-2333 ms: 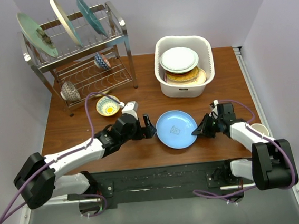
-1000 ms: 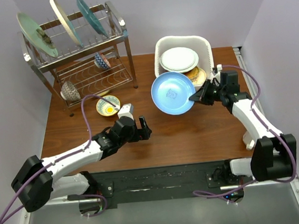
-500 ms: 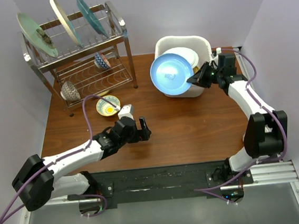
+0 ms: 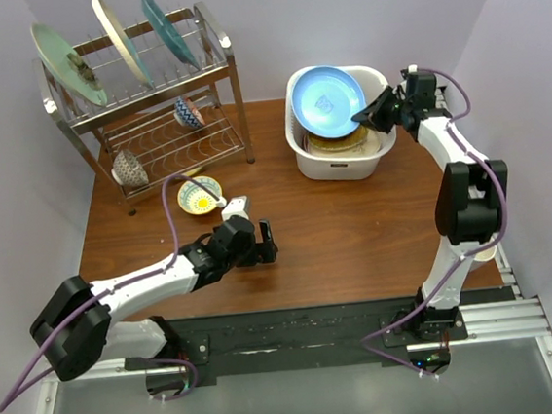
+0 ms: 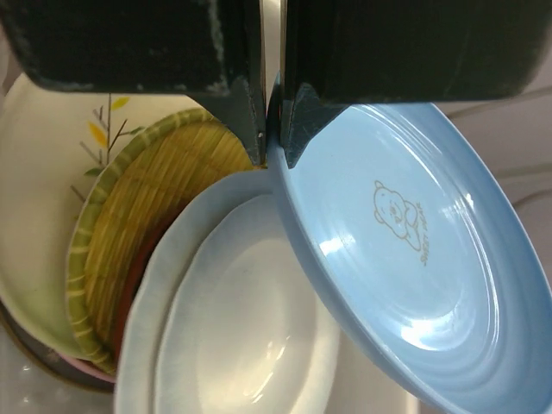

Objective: Place the plates into the plastic bin on the countertop
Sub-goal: Place the plate in the plastic bin.

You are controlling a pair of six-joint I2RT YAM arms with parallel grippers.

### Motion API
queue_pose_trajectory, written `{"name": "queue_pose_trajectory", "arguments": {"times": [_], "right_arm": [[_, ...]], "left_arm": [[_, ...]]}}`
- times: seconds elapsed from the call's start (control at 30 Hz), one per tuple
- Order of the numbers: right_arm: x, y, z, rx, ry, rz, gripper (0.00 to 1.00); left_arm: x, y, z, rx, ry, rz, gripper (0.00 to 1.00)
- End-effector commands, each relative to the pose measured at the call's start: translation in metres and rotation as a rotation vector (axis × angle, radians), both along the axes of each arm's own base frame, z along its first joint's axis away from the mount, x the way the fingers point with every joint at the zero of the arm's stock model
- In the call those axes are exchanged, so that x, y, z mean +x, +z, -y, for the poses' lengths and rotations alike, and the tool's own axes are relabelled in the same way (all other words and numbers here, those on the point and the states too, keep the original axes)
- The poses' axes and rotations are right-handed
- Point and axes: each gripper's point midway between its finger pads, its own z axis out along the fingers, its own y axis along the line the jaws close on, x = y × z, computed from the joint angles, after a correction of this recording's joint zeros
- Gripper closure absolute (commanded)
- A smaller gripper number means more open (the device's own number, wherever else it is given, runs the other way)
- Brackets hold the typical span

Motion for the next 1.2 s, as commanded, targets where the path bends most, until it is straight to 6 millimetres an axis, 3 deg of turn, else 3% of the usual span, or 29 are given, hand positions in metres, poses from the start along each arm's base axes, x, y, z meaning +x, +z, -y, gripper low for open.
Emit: {"name": "queue_pose_trajectory", "arguments": {"times": [0.0,0.23,0.4,0.5,0.73,0.9,0.93,1.0,1.03,1.07,1.13,1.17], "right_arm": [[0.027,0.020,0.004,0.019,-0.035,0.059,1.00],[0.052,0.004,0.024,-0.005,-0.096,0.037,1.00],[0.061,0.008,0.025,0.003,-0.094,0.042,1.00],[0.063,0.006,0.025,0.003,-0.086,0.038,0.91],[0.064,0.001,0.024,0.000,-0.071,0.026,0.53],[0.052,0.011,0.022,0.019,-0.070,0.044,0.34],[0.047,0.023,0.023,0.011,-0.077,0.066,0.32],[0.037,0.019,0.023,0.001,-0.076,0.054,0.28],[0.030,0.030,0.023,-0.005,-0.075,0.074,0.28],[0.022,0.022,0.022,-0.009,-0.073,0.055,0.27],[0.011,0.034,0.022,-0.023,-0.068,0.086,0.26],[0.001,0.024,0.022,-0.029,-0.068,0.061,0.23]], "left_arm": [[0.010,0.013,0.007,0.006,-0.012,0.044,0.01],[0.010,0.008,0.005,0.028,-0.016,0.037,0.01],[0.009,0.005,0.003,0.040,-0.016,0.033,0.01],[0.009,0.005,0.003,0.043,-0.017,0.032,0.01],[0.007,0.005,-0.002,0.050,-0.008,0.030,0.01],[0.005,0.006,-0.005,0.032,0.013,0.029,0.01],[0.004,0.009,-0.005,0.022,0.014,0.035,0.00],[0.003,0.010,-0.007,0.006,0.019,0.039,0.00],[0.003,0.012,-0.007,-0.002,0.019,0.045,0.00],[0.002,0.014,-0.006,-0.011,0.018,0.050,0.00],[0.002,0.015,-0.007,-0.016,0.019,0.052,0.00],[0.001,0.015,-0.007,-0.017,0.019,0.050,0.00]]}}
